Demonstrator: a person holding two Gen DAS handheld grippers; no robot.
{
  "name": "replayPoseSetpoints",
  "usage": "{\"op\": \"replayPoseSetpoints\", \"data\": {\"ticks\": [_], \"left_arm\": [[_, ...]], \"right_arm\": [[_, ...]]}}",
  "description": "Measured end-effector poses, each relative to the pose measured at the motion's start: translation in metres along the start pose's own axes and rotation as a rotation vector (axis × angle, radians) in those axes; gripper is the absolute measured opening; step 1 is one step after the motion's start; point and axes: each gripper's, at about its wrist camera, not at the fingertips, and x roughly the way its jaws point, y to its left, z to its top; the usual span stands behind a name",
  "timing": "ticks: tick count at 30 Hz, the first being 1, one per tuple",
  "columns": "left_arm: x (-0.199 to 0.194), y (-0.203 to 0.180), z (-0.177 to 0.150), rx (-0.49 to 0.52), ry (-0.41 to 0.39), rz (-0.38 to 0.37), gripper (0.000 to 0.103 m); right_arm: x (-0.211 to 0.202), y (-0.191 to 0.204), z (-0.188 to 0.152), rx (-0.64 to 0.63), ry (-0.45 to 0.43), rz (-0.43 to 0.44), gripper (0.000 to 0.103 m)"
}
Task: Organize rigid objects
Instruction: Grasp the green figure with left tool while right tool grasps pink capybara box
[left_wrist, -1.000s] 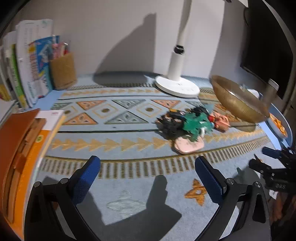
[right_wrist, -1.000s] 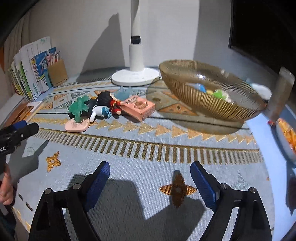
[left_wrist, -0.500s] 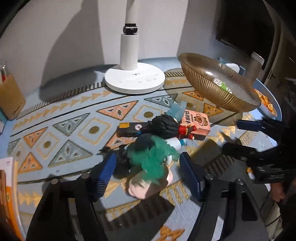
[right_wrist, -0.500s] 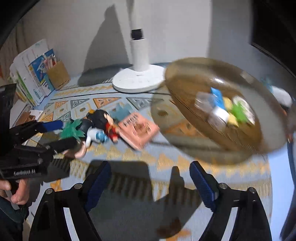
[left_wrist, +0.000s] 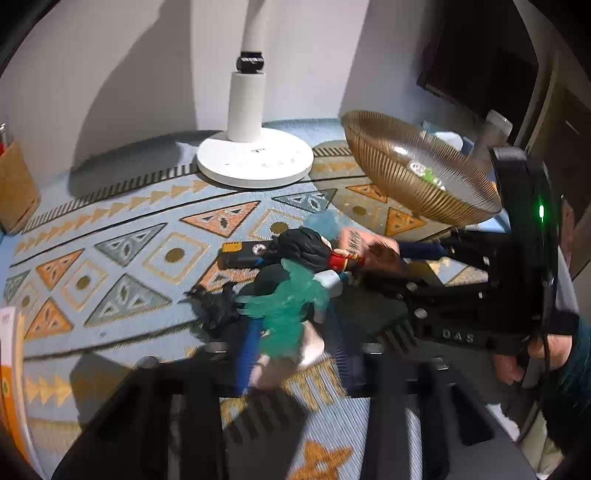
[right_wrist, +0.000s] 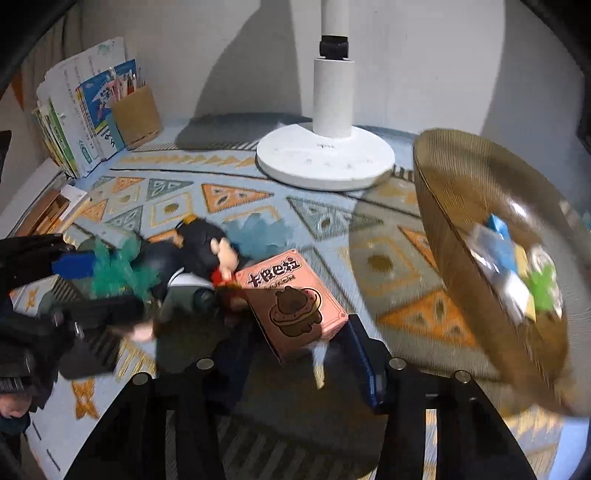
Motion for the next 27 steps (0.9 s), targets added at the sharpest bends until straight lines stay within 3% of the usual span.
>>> {"op": "replayPoseSetpoints", "data": {"ticks": [4,8,13,16,17,19,22,27], "left_arm": [[-0.022,-0.001,-0.015,-0.039,-0.036,-0.021,0.018],[-0.029,-0.003,-0.04,-0.091,-0.018,-0.07,0.018],[-0.025,-0.012,-0.065,-0.081,0.032,-0.074,0.019],[-0.021,-0.019,-0.072,-0.056,0.082,-0.061,0.037],[-0.023,-0.023,-0.072,-0.038,0.083,-0.038,0.044],[-0.025,-0.025,-0.072,-0.026,0.073,0.005,0.076],[-0.025,-0.02,-0.069,-0.041,0.052,0.053,0.079],[-0.016,-0.004,-0.064,-0.115,0.057,0.091,0.079]], "right_arm": [[-0.035,-0.013,-0.034,0.107,0.015,-0.019,0.046],[-0.072,-0.03,-0.08,0.224,0.025,-0.1,0.046],[-0.087,-0.026,-0.117,0.237,0.023,-0.14,0.046],[-0.09,-0.017,-0.122,0.209,0.017,-0.136,0.051],[-0.09,-0.017,-0.123,0.208,0.015,-0.121,0.061],[-0.093,-0.02,-0.126,0.22,-0.001,-0.082,0.062],[-0.094,-0.024,-0.126,0.233,-0.015,-0.049,0.062],[-0.087,-0.022,-0.122,0.197,-0.033,-0.073,0.067]]}}
